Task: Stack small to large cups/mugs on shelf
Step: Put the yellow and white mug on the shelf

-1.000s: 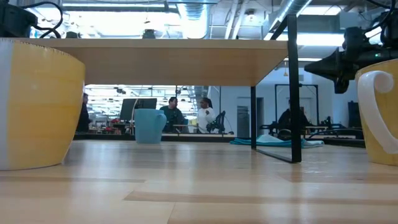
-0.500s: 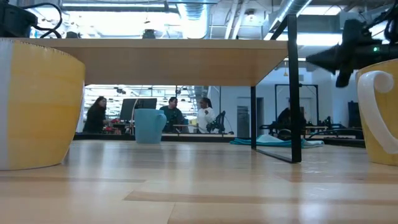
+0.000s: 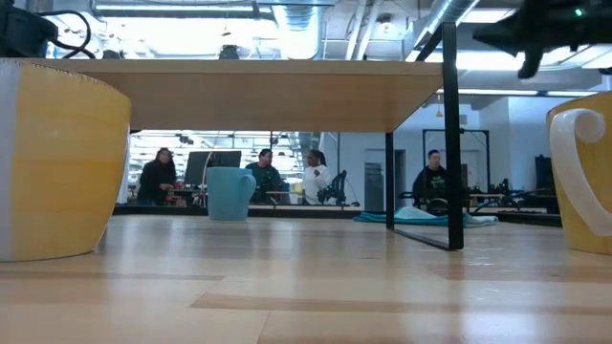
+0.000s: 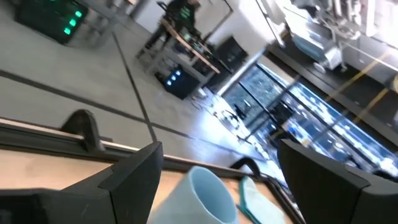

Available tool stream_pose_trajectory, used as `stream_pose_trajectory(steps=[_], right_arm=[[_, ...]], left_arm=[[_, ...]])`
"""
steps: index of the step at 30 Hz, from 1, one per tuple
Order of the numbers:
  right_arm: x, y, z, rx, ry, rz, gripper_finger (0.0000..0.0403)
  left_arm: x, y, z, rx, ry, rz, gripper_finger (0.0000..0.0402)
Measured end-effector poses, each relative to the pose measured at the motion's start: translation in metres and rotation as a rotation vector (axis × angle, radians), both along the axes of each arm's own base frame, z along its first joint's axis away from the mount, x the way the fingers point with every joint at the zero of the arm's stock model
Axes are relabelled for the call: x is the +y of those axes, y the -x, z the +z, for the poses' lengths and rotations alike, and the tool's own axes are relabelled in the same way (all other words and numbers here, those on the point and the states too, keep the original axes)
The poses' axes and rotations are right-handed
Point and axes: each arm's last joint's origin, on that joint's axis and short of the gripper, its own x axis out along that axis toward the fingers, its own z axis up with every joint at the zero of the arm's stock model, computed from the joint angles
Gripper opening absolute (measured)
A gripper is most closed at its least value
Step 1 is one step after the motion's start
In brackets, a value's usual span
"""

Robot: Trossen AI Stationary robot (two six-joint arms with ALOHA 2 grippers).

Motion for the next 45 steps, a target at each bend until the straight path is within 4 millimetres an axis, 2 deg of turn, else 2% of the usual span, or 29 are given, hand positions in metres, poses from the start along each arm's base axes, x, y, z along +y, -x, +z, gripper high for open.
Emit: stream_pose_trajectory(steps=[5, 9, 14, 18, 24, 28, 30, 34, 38, 45], right_arm=[[-0.023, -0.021, 0.042, 0.125, -0.122, 0.0, 0.0021], [-0.047, -0.044, 0.078, 0.218, -0.143, 0.012, 0.0021], [-0.079, -0.092, 0.113, 0.293, -0.109, 0.147, 0.0021], [-0.096, -0.128, 0.138, 0.288, -0.078, 0.212, 0.0021], [-0.112, -0.191, 0.14, 0.363, -0.002, 0.334, 0.0021], [-0.114, -0.231, 0.127, 0.416, 0.009, 0.403, 0.0021], [-0.115, -0.244, 0.121, 0.454, 0.015, 0.424, 0.0021], [-0.122, -0.249, 0.129, 0.453, 0.015, 0.415, 0.0021], [-0.126, -0.237, 0.14, 0.466, -0.004, 0.386, 0.0021], [-0.117, -0.213, 0.152, 0.496, -0.038, 0.377, 0.0026]], left_arm=[[0.001, 0.002, -0.001, 0.0, 0.004, 0.076, 0.0308], [0.001, 0.002, 0.0, -0.001, 0.004, 0.084, 0.0308], [0.001, 0.002, -0.001, -0.001, 0.005, 0.084, 0.0308], [0.001, 0.002, -0.001, -0.004, 0.006, 0.084, 0.0308], [0.001, 0.002, -0.001, -0.004, 0.006, 0.083, 0.0308], [0.001, 0.002, 0.0, -0.004, 0.006, 0.083, 0.0308], [0.001, 0.002, 0.0, -0.004, 0.007, 0.084, 0.0308], [0.002, 0.002, 0.0, -0.005, 0.008, 0.091, 0.0308], [0.002, 0.002, 0.0, -0.005, 0.008, 0.094, 0.0308], [0.002, 0.002, 0.0, -0.006, 0.008, 0.097, 0.0308]])
